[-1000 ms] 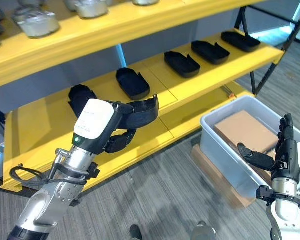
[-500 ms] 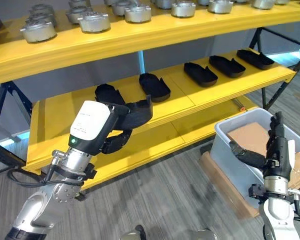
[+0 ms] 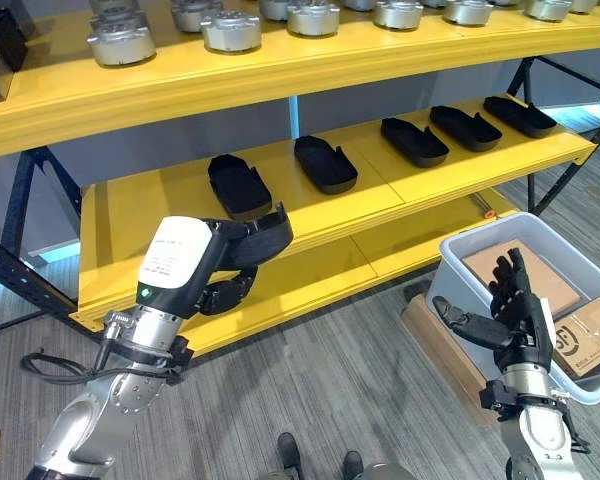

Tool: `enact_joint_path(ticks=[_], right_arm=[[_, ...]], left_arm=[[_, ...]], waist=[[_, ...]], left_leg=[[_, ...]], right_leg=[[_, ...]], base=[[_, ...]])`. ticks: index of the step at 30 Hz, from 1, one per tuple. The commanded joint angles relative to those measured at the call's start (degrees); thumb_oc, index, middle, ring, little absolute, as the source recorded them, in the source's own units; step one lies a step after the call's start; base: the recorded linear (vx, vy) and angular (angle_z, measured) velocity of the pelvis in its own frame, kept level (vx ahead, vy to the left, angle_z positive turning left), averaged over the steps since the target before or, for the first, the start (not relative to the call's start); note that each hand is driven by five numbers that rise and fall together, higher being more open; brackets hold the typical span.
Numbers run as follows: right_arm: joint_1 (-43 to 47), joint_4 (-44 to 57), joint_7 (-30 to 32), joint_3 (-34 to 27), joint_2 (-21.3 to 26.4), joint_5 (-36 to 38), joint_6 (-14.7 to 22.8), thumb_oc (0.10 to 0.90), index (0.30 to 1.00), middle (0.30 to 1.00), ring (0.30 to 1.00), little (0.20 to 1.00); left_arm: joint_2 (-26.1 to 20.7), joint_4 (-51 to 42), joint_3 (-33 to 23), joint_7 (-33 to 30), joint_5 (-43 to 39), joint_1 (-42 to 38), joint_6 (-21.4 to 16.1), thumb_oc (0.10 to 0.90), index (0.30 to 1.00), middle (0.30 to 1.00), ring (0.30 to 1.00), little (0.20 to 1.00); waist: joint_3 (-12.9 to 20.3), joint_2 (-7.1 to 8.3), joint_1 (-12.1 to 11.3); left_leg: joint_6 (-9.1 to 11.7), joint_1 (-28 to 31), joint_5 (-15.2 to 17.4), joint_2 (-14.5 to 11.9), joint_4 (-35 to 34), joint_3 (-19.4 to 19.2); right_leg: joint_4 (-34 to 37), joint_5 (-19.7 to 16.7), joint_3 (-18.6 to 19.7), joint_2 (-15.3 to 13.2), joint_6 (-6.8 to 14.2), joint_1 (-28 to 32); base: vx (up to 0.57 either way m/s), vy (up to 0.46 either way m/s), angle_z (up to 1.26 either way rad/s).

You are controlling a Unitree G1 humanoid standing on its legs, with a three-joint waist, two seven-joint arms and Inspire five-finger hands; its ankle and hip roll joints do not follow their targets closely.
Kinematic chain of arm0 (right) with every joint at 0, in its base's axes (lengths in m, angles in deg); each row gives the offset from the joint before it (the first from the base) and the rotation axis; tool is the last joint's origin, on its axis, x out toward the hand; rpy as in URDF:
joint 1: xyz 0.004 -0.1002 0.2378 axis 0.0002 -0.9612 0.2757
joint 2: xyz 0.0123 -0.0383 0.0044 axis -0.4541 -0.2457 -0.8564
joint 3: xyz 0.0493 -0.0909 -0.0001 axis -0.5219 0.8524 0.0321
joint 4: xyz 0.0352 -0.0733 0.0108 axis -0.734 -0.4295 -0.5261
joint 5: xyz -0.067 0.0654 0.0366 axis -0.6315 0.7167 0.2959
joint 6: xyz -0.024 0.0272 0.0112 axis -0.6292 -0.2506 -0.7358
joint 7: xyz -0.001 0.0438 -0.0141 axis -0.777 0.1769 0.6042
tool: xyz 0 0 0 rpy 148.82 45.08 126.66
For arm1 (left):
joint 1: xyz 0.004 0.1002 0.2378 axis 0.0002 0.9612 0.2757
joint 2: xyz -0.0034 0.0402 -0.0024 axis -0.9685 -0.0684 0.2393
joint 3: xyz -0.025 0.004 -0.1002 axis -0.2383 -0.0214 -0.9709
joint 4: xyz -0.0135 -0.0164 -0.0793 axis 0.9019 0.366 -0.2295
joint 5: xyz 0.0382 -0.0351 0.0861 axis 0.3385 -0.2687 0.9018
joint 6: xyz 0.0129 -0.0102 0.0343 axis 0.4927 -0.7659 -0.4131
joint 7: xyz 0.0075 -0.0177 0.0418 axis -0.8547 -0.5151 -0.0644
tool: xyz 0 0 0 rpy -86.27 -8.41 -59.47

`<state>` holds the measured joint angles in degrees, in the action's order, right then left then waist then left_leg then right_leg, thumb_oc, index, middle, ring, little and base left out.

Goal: Move parts from the plastic box to the shelf.

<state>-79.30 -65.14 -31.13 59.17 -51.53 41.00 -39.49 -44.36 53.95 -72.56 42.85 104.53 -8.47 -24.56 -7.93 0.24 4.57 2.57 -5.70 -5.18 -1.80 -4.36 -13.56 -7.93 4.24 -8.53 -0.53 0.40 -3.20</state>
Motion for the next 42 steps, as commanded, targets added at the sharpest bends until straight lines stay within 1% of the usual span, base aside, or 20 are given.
enact_joint_path(ticks=[1,4,5,8,10,12,15,16,17,19,21,24,27,28,33,35,36,37,41,42], right_arm=[[4.4,4.5,-1.1,-3.1,1.2,2.5,5.1,0.9,1.0,1.0,1.0,1.0],[3.7,5.3,-0.9,-4.4,1.9,2.9,5.6,0.9,1.0,1.0,1.0,1.0],[3.6,5.7,-0.6,-5.3,3.2,2.0,5.8,0.9,1.0,1.0,1.0,1.0],[4.6,5.8,-0.5,-5.7,4.5,1.7,6.0,0.9,1.0,1.0,1.0,1.0],[5.1,6.0,-0.5,-6.2,4.7,1.4,6.0,0.9,1.0,1.0,1.0,1.0],[4.8,6.1,-0.6,-6.8,4.5,1.4,6.1,0.9,1.0,1.0,1.0,1.0],[3.5,6.4,-0.1,-7.8,3.8,0.6,6.1,0.9,1.0,1.0,1.0,1.0],[2.6,6.1,0.5,-8.5,3.3,0.0,6.2,0.9,1.0,1.0,1.0,1.0],[2.5,6.2,0.5,-8.5,3.4,-0.1,6.2,0.9,1.0,1.0,1.0,1.0],[1.7,5.8,1.5,-9.1,2.8,-0.2,6.4,0.9,1.0,1.0,1.0,1.0],[1.6,5.6,2.2,-9.1,2.9,-0.4,6.7,0.9,1.0,1.0,1.0,1.0],[2.2,5.0,3.6,-8.9,4.3,-1.2,7.6,0.9,1.0,1.0,1.0,1.0],[2.1,5.2,3.3,-9.0,4.4,-0.9,8.0,0.9,1.0,1.0,1.0,1.0],[2.8,4.9,3.9,-8.6,4.6,-1.3,8.2,0.9,1.0,1.0,1.0,1.0],[2.7,5.0,4.0,-8.4,4.4,-1.3,8.3,0.9,1.0,1.0,1.0,1.0],[2.9,5.2,3.7,-8.2,4.2,-1.2,8.2,0.9,1.0,1.0,1.0,1.0],[2.9,5.2,3.7,-8.2,4.2,-1.2,8.2,0.9,1.0,1.0,1.0,1.0],[2.6,5.4,3.6,-8.5,3.7,-1.3,8.1,0.9,1.0,1.0,1.0,1.0],[2.1,5.3,2.8,-8.6,2.4,-1.3,7.5,0.9,1.0,1.0,1.0,1.0],[2.1,5.4,2.8,-8.5,2.3,-1.3,7.5,0.9,1.0,1.0,1.0,1.0]], left_arm=[[1.1,-6.3,-6.3,-3.9,-2.7,-4.5,-1.9,0.4,0.3,0.3,0.3,0.3],[1.4,-6.7,-6.1,-3.6,-3.0,-4.4,-2.2,0.4,0.3,0.3,0.3,0.3],[1.4,-6.8,-5.7,-3.3,-3.1,-4.6,-2.3,0.4,0.3,0.3,0.3,0.3],[1.8,-6.7,-5.1,-3.4,-3.3,-5.6,-2.4,0.4,0.3,0.3,0.3,0.3],[1.7,-7.1,-5.1,-3.3,-3.5,-6.3,-2.3,0.4,0.3,0.3,0.3,0.3],[1.7,-7.2,-5.4,-3.4,-3.6,-6.9,-2.1,0.4,0.3,0.3,0.3,0.3],[2.0,-7.3,-5.5,-3.4,-3.5,-7.7,-1.9,0.4,0.3,0.3,0.3,0.3],[2.3,-7.4,-5.2,-3.3,-3.5,-8.3,-1.8,0.4,0.3,0.3,0.3,0.3],[2.4,-7.4,-5.2,-3.3,-3.5,-8.3,-1.8,0.4,0.3,0.3,0.3,0.3],[2.8,-7.4,-4.7,-3.3,-3.9,-8.6,-1.7,0.4,0.3,0.3,0.3,0.3],[3.0,-7.3,-4.0,-3.3,-4.1,-8.4,-1.6,0.4,0.3,0.3,0.3,0.3],[3.3,-6.7,-3.4,-4.2,-3.8,-8.4,-1.4,0.4,0.3,0.3,0.3,0.3],[2.8,-7.3,-3.8,-4.1,-4.2,-8.2,-2.0,0.4,0.3,0.3,0.3,0.3],[2.7,-7.0,-3.5,-4.5,-4.0,-8.2,-2.1,0.4,0.3,0.3,0.3,0.3],[1.2,-7.3,-3.6,-5.1,-3.6,-9.1,-2.2,0.4,0.3,0.3,0.3,0.3],[0.7,-6.9,-3.2,-5.4,-3.5,-9.6,-2.2,0.4,0.3,0.3,0.3,0.3],[0.7,-6.9,-3.2,-5.4,-3.5,-9.6,-2.2,0.4,0.3,0.3,0.3,0.3],[0.3,-6.8,-3.3,-5.4,-3.3,-10.2,-2.2,0.4,0.3,0.3,0.3,0.3],[-0.7,-6.6,-4.2,-6.0,-2.6,-9.8,-2.0,0.4,0.3,0.3,0.3,0.3],[-0.8,-6.7,-4.3,-6.0,-2.6,-9.7,-2.0,0.4,0.3,0.3,0.3,0.3]], waist=[[3.4,0.99,2.3],[1.3,0.81,2.5],[-0.6,1.19,2.5],[-2.1,2.27,2.7],[-1.9,2.56,3.6],[-1.0,1.95,4.9],[1.0,0.18,7.4],[2.1,-0.95,9.0],[2.1,-1.26,9.0],[2.9,-2.78,10.2],[2.8,-3.71,9.8],[2.5,-3.18,8.9],[1.6,-3.46,8.7],[0.9,-4.1,8.0],[-0.6,-4.59,8.2],[-1.1,-4.35,8.0],[-1.1,-4.34,7.9],[-1.0,-4.43,8.4],[-0.9,-3.52,8.4],[-0.9,-3.32,8.4]], left_leg=[[0.3,5.8,2.0,-1.1,-0.6,1.9],[1.3,3.0,1.1,-1.7,2.3,2.9],[2.2,0.4,1.3,-1.7,6.8,3.2],[2.4,-1.2,6.3,-0.2,16.9,5.3],[1.5,-1.0,9.3,-0.1,23.3,4.4],[1.3,1.8,9.7,-3.2,28.2,2.6],[2.1,10.9,5.1,-10.2,25.9,0.5],[3.2,15.1,-0.7,-13.8,22.0,-1.0],[3.7,15.9,-1.3,-14.1,20.8,-1.0],[5.3,18.2,-7.7,-16.9,14.9,-2.5],[5.8,16.8,-10.5,-17.7,10.2,-1.3],[6.5,12.0,-11.5,-19.6,7.2,-0.5],[6.7,13.6,-12.3,-20.3,7.2,-1.8],[6.9,12.1,-11.7,-19.1,6.5,0.2],[7.1,12.3,-8.3,-19.0,5.0,-0.4],[6.1,12.7,-3.1,-17.1,5.3,1.2],[6.1,12.8,-2.8,-17.1,5.4,1.1],[6.1,13.1,1.1,-16.1,5.8,-0.2],[4.5,14.5,8.4,-12.3,7.2,-2.1],[4.4,14.4,8.2,-12.1,7.2,-2.2]], right_leg=[[8.1,-3.3,-0.5,-0.9,4.2,3.3],[7.9,-3.1,-1.9,-1.1,3.2,3.2],[7.7,-3.3,-2.6,-1.8,2.6,2.9],[7.1,-4.0,-2.6,-3.2,2.0,1.5],[7.0,-4.6,-2.5,-3.4,1.7,-0.3],[6.8,-4.3,-3.1,-2.8,1.0,-1.7],[5.8,-3.2,-5.2,-2.1,0.5,-3.4],[5.0,-2.9,-6.6,-2.1,0.7,-4.9],[4.7,-2.4,-6.7,-1.7,0.6,-4.7],[3.8,-1.8,-8.1,-1.7,0.9,-6.2],[3.3,-1.0,-8.0,-1.8,1.4,-6.7],[2.0,-0.5,-7.4,-4.3,2.3,-6.8],[-0.6,-0.1,-7.8,-4.9,1.8,-7.9],[-2.4,0.0,-6.9,-5.2,2.0,-8.9],[-8.6,0.0,-6.3,-7.8,2.9,-12.1],[-10.2,-0.1,-5.5,-8.9,3.7,-12.8],[-10.5,0.3,-5.4,-9.0,3.8,-12.8],[-10.1,-0.9,-5.4,-10.4,4.9,-12.6],[-7.9,-4.2,-3.9,-12.6,7.6,-11.7],[-7.5,-4.6,-3.8,-12.7,7.6,-11.7]], base=[[-0.05,-0.073,0.09],[-0.15,-0.117,0.33],[-0.18,-0.093,0.47],[-0.15,-0.064,0.46],[-0.11,-0.069,0.22],[-0.03,-0.048,0.15],[0.03,0.04,0.3],[0.03,0.053,0.29],[-0.03,0.08,0.25],[-0.01,0.08,0.18],[0.0,0.112,0.29],[0.01,0.115,0.25],[-0.01,0.068,0.24],[-0.01,0.134,-0.02],[-0.02,0.156,0.0],[0.01,0.152,0.13],[0.01,0.175,0.03],[0.02,0.195,0.02],[0.02,0.246,-0.06],[-0.01,0.18,-0.2]])
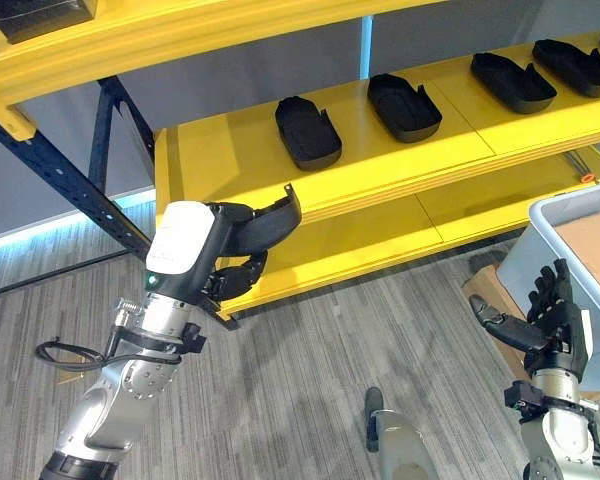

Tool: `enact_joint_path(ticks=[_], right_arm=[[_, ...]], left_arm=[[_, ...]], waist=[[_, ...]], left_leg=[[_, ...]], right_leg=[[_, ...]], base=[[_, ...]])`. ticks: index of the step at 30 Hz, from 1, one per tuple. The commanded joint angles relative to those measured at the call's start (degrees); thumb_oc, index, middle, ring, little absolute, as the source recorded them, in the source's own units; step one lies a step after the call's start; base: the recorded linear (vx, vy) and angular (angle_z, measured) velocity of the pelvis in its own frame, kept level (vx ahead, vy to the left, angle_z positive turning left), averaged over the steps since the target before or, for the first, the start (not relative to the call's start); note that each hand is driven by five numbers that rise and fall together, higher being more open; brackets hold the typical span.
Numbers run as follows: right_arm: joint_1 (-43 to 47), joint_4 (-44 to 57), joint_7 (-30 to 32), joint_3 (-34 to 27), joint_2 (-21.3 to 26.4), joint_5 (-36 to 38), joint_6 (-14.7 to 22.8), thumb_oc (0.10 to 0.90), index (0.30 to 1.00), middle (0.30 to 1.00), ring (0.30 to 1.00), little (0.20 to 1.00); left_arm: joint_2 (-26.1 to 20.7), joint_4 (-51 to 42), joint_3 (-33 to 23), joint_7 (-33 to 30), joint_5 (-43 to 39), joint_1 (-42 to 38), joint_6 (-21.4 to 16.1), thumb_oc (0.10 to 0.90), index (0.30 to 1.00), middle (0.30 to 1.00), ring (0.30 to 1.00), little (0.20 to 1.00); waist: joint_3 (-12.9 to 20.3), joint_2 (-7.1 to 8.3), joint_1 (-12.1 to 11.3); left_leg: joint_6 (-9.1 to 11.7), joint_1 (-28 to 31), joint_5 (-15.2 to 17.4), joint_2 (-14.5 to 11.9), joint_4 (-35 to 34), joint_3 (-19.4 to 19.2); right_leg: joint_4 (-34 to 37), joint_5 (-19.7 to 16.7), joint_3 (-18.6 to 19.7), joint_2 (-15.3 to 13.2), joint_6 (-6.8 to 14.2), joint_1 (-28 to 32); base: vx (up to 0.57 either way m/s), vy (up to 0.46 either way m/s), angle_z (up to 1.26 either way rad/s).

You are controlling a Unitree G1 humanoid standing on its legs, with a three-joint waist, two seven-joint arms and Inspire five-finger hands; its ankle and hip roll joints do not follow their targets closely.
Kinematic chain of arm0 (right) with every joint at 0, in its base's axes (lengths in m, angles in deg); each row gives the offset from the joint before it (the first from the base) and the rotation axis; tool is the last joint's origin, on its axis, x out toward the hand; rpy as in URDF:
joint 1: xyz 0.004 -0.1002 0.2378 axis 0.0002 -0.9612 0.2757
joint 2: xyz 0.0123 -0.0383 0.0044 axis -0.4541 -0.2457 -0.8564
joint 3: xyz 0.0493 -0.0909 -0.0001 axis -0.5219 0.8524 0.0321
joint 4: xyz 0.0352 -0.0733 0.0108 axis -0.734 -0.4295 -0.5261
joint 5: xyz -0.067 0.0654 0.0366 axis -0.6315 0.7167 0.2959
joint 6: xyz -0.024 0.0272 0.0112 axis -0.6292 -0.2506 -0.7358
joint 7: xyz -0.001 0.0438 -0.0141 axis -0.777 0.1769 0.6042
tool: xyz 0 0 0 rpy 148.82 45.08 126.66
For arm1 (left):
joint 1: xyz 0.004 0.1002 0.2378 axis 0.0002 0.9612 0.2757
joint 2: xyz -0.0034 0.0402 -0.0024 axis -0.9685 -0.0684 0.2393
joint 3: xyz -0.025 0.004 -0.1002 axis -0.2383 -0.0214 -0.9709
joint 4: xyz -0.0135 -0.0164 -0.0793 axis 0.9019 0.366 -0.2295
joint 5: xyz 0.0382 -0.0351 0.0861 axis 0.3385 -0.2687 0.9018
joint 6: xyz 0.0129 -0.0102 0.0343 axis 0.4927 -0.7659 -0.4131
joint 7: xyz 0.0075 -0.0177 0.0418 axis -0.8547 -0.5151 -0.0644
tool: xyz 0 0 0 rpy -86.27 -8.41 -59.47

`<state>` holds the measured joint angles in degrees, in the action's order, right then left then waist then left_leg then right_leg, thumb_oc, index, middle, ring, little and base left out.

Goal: Move parts from the plastic box to the shelf.

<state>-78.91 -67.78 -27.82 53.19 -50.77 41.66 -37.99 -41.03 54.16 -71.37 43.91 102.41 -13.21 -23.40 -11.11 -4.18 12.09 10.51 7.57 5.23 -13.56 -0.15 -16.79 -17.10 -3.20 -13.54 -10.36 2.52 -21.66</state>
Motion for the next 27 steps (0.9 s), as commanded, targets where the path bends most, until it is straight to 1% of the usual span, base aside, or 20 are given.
enact_joint_path(ticks=[1,3,4,6,7,8,11,12,16,20,27], right_arm=[[1.5,7.9,-0.6,-2.5,1.3,-2.1,5.8,0.9,1.0,1.0,1.0,1.0],[1.1,7.7,-1.0,-2.4,0.6,-2.0,5.4,0.9,1.0,1.0,1.0,1.0],[0.8,7.5,-1.3,-2.4,0.4,-1.5,5.3,0.9,1.0,1.0,1.0,1.0],[0.5,7.2,-2.0,-2.2,-0.2,-0.8,4.7,0.9,1.0,1.0,1.0,1.0],[0.5,7.2,-2.0,-2.2,-0.2,-0.8,4.7,0.9,1.0,1.0,1.0,1.0],[0.5,6.9,-3.0,-1.8,-0.7,1.0,4.4,0.9,1.0,1.0,1.0,1.0],[0.6,6.4,-3.9,-1.0,-1.2,2.9,3.8,0.9,1.0,1.0,1.0,1.0],[0.8,5.8,-4.3,-0.5,-1.5,4.1,3.4,0.9,1.0,1.0,1.0,1.0],[1.0,6.1,-5.0,0.1,-1.4,4.4,3.0,0.9,1.0,1.0,1.0,1.0],[0.7,6.1,-4.7,0.3,-1.4,2.4,2.9,0.9,1.0,1.0,1.0,1.0],[-0.5,6.4,-5.1,0.8,-1.3,1.5,2.5,0.9,1.0,1.0,1.0,1.0]], left_arm=[[-4.2,-6.8,-5.8,-7.2,-0.2,-4.8,-3.2,0.4,0.3,0.3,0.3,0.3],[-4.4,-6.9,-6.4,-7.2,0.1,-4.2,-3.2,0.4,0.3,0.3,0.3,0.3],[-4.5,-6.9,-6.5,-7.3,0.3,-4.0,-3.1,0.4,0.3,0.3,0.3,0.3],[-4.7,-6.9,-7.3,-7.0,0.5,-3.2,-3.1,0.4,0.3,0.3,0.3,0.3],[-4.7,-6.9,-7.4,-7.0,0.5,-3.1,-3.1,0.4,0.3,0.3,0.3,0.3],[-4.7,-6.8,-7.7,-7.0,0.8,-2.6,-2.9,0.4,0.3,0.3,0.3,0.3],[-4.7,-6.3,-8.5,-7.3,1.6,-1.6,-2.4,0.4,0.3,0.3,0.3,0.3],[-4.8,-5.8,-8.6,-7.2,2.1,-1.3,-2.2,0.4,0.3,0.3,0.3,0.3],[-5.1,-5.1,-8.5,-7.4,3.0,-1.6,-1.9,0.4,0.3,0.3,0.3,0.3],[-4.6,-3.6,-8.4,-8.4,4.0,-2.5,-1.2,0.4,0.3,0.3,0.3,0.3],[-3.3,-2.7,-11.9,-11.4,6.0,-2.0,1.0,0.4,0.3,0.3,0.3,0.3]], waist=[[2.5,1.18,1.0],[2.8,1.84,0.9],[3.0,1.93,0.9],[3.6,2.65,0.8],[3.7,2.67,0.8],[4.2,3.28,0.6],[4.8,4.13,0.1],[5.3,4.75,-0.3],[5.9,5.43,-0.6],[6.4,5.84,-0.8],[6.7,6.21,-1.2]], left_leg=[[-3.8,1.4,-1.1,0.3,2.7,0.6],[-4.5,2.3,0.5,1.7,2.4,0.2],[-4.6,2.7,1.2,2.0,2.2,0.1],[-5.0,2.9,1.6,2.8,1.9,0.1],[-5.0,2.9,1.6,2.9,1.9,0.1],[-5.2,3.2,2.1,3.3,1.6,0.1],[-5.5,4.3,2.6,4.0,0.8,-0.3],[-5.8,4.5,2.9,4.3,0.6,-0.3],[-6.0,5.1,3.3,4.7,0.2,-0.3],[-6.2,5.7,3.7,5.0,0.0,-0.3],[-6.2,6.4,3.6,5.0,-0.8,-0.1]], right_leg=[[2.1,2.2,1.4,-3.4,6.0,6.9],[3.2,1.3,2.0,-4.2,6.8,7.6],[3.6,1.4,2.1,-4.4,7.2,8.1],[4.9,0.4,2.2,-4.9,7.4,8.6],[5.0,0.3,2.2,-4.9,7.4,8.7],[6.1,-0.4,2.0,-5.4,7.8,9.3],[7.3,-1.3,2.0,-5.3,8.2,10.1],[7.9,-1.7,2.0,-5.5,8.5,10.4],[8.6,-2.2,1.8,-5.7,8.8,11.1],[8.9,-2.3,1.8,-5.7,8.9,11.9],[8.9,-2.0,1.2,-5.8,8.9,12.7]], base=[[-0.01,0.147,-0.23],[0.01,0.182,-0.17],[0.0,0.135,-0.13],[0.0,0.087,-0.12],[0.01,0.086,-0.02],[0.01,0.07,0.0],[0.01,0.069,0.03],[0.0,0.045,0.0],[0.01,0.021,0.02],[0.01,0.002,0.01],[0.02,-0.003,0.01]])
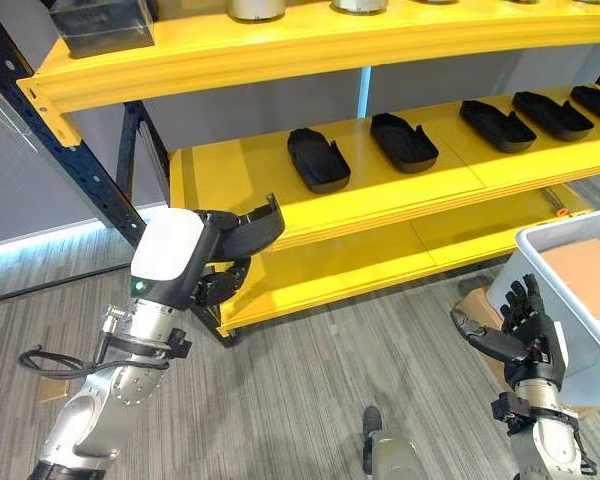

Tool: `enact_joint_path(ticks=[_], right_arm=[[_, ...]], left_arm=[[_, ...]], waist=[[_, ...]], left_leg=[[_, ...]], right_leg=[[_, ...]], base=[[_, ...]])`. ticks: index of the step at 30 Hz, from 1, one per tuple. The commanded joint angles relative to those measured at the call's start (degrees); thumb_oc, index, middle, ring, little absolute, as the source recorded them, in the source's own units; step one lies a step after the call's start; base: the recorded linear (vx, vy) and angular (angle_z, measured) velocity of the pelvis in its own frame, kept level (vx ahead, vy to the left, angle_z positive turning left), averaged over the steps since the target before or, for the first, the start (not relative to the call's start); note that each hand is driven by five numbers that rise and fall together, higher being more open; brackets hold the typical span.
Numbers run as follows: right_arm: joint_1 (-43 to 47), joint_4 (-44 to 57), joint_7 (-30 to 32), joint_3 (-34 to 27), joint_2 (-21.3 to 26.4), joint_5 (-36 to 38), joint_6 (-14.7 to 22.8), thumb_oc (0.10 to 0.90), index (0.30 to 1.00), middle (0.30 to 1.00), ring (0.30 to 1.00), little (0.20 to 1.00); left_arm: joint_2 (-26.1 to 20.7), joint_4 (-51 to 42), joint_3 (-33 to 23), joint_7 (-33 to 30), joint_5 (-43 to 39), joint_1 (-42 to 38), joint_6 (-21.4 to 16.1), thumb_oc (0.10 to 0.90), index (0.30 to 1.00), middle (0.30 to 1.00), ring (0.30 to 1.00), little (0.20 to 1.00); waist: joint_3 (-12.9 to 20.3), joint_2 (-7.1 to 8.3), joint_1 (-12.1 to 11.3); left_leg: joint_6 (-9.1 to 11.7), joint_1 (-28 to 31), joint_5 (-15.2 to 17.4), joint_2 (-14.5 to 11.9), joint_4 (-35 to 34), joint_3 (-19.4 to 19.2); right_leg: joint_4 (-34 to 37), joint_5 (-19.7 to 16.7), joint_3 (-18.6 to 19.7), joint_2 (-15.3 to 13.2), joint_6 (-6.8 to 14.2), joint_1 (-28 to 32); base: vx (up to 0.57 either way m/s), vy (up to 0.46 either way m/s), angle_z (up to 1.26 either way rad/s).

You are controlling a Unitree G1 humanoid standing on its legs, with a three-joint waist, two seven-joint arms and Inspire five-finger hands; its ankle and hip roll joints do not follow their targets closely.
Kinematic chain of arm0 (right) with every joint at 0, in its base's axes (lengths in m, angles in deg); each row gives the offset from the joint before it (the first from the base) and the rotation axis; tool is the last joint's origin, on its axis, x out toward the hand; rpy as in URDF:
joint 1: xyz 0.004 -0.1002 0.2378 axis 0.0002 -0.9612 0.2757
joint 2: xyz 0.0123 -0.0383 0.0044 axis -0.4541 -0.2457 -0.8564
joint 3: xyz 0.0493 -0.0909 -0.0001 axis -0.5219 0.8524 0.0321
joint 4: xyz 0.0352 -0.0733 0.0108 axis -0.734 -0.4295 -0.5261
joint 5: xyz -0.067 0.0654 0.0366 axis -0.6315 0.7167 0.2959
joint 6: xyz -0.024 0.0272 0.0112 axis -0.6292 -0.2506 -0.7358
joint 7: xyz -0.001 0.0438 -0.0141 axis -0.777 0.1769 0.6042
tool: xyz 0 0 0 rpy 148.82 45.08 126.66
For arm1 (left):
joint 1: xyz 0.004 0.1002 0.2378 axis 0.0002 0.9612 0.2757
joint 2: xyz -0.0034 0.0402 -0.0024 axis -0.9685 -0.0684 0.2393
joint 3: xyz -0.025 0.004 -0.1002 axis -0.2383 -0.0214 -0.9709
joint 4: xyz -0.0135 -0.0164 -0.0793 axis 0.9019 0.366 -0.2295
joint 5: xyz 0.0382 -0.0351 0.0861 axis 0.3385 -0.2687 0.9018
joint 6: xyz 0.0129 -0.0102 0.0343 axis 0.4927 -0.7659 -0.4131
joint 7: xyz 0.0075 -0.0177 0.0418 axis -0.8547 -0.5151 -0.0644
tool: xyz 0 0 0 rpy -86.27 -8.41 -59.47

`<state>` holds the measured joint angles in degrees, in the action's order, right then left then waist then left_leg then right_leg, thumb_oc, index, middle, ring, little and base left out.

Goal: Move parts from the plastic box to the shelf.

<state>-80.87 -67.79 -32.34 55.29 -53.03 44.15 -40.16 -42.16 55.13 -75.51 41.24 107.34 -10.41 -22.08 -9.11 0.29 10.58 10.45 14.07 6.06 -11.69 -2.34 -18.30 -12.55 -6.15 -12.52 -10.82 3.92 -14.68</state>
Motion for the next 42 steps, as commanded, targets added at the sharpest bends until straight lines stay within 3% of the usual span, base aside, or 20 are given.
enact_joint_path(ticks=[1,11,21,28,35,42], right_arm=[[1.4,6.4,-0.7,-1.2,1.0,-1.0,4.6,0.9,1.0,1.0,1.0,1.0],[1.4,7.0,-2.6,0.5,2.1,-1.5,3.6,0.9,1.0,1.0,1.0,1.0],[3.5,7.3,-3.1,2.3,4.4,-1.1,4.3,0.9,1.0,1.0,1.0,1.0],[5.1,7.7,-2.3,3.3,5.8,-0.9,5.8,0.9,1.0,1.0,1.0,1.0],[5.7,8.0,-1.9,3.9,6.5,-1.1,6.9,0.9,1.0,1.0,1.0,1.0],[6.0,8.1,-1.8,3.8,7.2,-1.2,8.4,0.9,1.0,1.0,1.0,1.0]], left_arm=[[-2.2,-3.5,-7.9,-9.0,1.4,-5.1,-0.1,0.4,0.3,0.3,0.3,0.3],[-4.3,5.5,-4.5,-11.5,4.3,-14.5,4.0,0.4,0.3,0.3,0.3,0.3],[-8.7,19.8,5.6,-14.1,5.1,-32.3,7.8,0.4,0.3,0.3,0.3,0.3],[-12.4,27.7,12.9,-15.3,4.7,-43.4,9.0,0.4,0.3,0.3,0.3,0.3],[-14.6,33.2,19.3,-15.6,4.5,-51.2,9.3,0.4,0.3,0.3,0.3,0.3],[-19.3,38.9,25.8,-14.4,5.9,-56.4,9.0,0.4,0.3,0.3,0.3,0.3]], waist=[[4.8,1.77,0.2],[3.9,1.35,1.0],[-0.6,0.27,2.9],[-2.9,-0.06,3.6],[-3.9,-0.26,4.3],[-4.6,-1.54,5.0]], left_leg=[[-6.1,0.0,2.6,3.1,1.2,1.5],[-5.1,0.6,1.3,1.4,0.0,1.5],[-3.8,-4.9,-0.4,-1.6,2.8,1.5],[-2.9,-9.7,-2.0,-3.2,4.2,2.3],[-2.5,-10.8,-2.8,-3.9,3.7,1.9],[-2.2,-10.8,-2.4,-4.4,2.8,1.4]], right_leg=[[4.3,1.0,0.1,-5.3,7.5,5.8],[1.8,2.6,-0.6,-4.3,6.8,4.4],[-3.5,4.7,-0.8,-3.8,6.0,-2.3],[-6.0,5.5,-1.0,-2.9,5.3,-7.5],[-7.3,5.9,-0.8,-1.9,5.0,-10.6],[-9.2,7.6,0.2,-0.9,6.0,-13.4]], base=[[0.02,-0.023,0.04],[0.01,-0.036,0.01],[-0.03,-0.05,0.06],[-0.04,-0.056,-0.02],[0.0,-0.036,-0.03],[0.05,-0.002,-0.05]])
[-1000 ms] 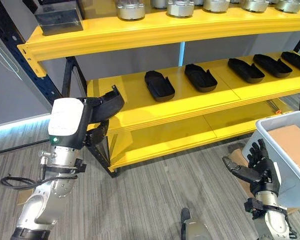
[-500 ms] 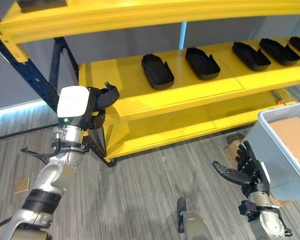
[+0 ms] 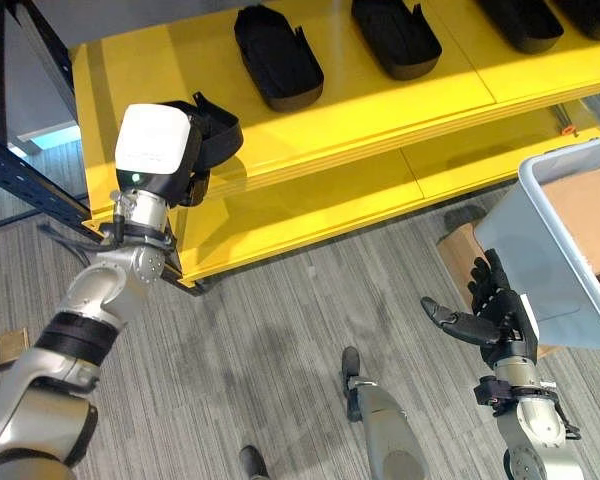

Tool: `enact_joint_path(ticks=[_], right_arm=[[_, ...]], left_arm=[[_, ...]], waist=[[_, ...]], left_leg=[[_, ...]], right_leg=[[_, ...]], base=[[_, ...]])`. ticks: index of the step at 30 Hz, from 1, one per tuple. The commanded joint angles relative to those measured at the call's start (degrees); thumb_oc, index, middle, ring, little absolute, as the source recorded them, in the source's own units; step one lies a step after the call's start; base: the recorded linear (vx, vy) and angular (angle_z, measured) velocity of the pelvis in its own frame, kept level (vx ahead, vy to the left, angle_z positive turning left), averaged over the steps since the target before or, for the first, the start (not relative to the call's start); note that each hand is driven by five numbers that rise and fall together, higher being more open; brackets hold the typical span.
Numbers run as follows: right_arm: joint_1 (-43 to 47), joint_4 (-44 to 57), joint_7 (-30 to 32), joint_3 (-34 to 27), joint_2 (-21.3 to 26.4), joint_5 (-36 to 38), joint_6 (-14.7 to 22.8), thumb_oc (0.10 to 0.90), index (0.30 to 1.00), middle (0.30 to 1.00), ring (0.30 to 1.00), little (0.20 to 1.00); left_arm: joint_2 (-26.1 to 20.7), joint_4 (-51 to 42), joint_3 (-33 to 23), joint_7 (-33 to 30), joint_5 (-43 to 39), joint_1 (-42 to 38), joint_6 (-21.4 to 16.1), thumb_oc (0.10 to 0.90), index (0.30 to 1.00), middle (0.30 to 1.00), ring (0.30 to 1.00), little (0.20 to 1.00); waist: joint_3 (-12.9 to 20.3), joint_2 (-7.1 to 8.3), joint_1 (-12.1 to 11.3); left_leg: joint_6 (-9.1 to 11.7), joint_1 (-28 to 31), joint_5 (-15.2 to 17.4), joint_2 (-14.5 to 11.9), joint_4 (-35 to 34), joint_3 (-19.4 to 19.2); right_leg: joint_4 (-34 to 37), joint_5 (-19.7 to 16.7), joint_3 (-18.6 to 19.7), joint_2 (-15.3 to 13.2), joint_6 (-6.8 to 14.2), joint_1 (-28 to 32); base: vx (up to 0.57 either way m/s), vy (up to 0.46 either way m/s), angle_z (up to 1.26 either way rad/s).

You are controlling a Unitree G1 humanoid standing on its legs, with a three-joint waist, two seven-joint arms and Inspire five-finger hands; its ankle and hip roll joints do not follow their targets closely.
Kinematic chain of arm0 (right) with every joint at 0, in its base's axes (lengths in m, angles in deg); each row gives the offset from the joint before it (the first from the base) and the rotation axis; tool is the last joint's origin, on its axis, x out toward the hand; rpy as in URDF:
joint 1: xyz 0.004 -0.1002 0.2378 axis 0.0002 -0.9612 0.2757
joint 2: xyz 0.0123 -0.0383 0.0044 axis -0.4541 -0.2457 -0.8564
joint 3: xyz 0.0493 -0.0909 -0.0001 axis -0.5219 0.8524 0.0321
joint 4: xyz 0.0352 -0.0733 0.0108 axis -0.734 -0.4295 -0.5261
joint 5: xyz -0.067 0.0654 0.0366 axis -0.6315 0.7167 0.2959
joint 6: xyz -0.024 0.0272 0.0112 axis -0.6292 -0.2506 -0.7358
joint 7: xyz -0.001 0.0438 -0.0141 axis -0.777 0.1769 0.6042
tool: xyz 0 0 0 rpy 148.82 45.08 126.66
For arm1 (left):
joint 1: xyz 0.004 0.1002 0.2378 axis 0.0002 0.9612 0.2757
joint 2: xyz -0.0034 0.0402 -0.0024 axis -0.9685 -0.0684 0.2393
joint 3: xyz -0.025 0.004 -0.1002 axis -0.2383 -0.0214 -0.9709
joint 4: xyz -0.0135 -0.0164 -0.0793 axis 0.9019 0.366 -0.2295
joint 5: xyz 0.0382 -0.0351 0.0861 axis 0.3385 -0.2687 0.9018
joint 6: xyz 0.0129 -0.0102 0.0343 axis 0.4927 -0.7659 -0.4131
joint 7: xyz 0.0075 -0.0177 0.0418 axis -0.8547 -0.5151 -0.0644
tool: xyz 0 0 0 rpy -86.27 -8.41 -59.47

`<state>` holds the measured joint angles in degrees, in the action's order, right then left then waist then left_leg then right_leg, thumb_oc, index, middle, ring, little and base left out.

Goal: Move parts from the plastic box to the shelf.

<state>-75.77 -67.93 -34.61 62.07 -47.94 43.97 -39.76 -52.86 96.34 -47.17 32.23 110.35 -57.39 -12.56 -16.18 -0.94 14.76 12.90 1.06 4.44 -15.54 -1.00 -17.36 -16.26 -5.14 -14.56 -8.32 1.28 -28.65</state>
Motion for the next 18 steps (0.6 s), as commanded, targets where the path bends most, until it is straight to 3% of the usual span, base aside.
enact_joint_path(ticks=[1,6,18], right_arm=[[0.9,8.2,0.5,-3.0,2.0,-1.0,8.0,0.9,1.0,1.0,1.0,1.0],[1.3,7.8,0.9,-3.7,2.2,-1.1,8.9,0.9,1.0,1.0,1.0,1.0],[3.5,6.8,2.2,-5.8,3.7,-2.2,11.3,0.9,1.0,1.0,1.0,1.0]], left_arm=[[-8.6,-2.2,-2.3,-5.4,2.9,-9.6,-0.6,0.4,0.3,0.3,0.3,0.3],[-11.9,-0.1,0.5,-4.1,4.5,-9.7,-1.4,0.4,0.3,0.3,0.3,0.3],[-18.3,6.2,14.3,-1.4,12.6,-16.0,-3.4,0.4,0.3,0.3,0.3,0.3]], waist=[[2.6,-0.25,0.8],[2.4,-0.87,0.8],[2.3,-1.62,0.9]], left_leg=[[-4.6,2.1,-0.8,-0.6,1.5,0.5],[-4.7,1.7,-1.0,-0.5,1.1,0.5],[-5.2,1.6,0.9,0.1,1.8,0.6]], right_leg=[[-5.5,6.6,2.3,-3.4,8.6,0.5],[-5.6,6.6,2.3,-3.3,8.6,-0.2],[-6.3,6.1,2.7,-4.0,9.7,-1.1]], base=[[0.01,-0.002,-0.11],[0.01,0.002,-0.04],[0.0,0.019,0.01]])
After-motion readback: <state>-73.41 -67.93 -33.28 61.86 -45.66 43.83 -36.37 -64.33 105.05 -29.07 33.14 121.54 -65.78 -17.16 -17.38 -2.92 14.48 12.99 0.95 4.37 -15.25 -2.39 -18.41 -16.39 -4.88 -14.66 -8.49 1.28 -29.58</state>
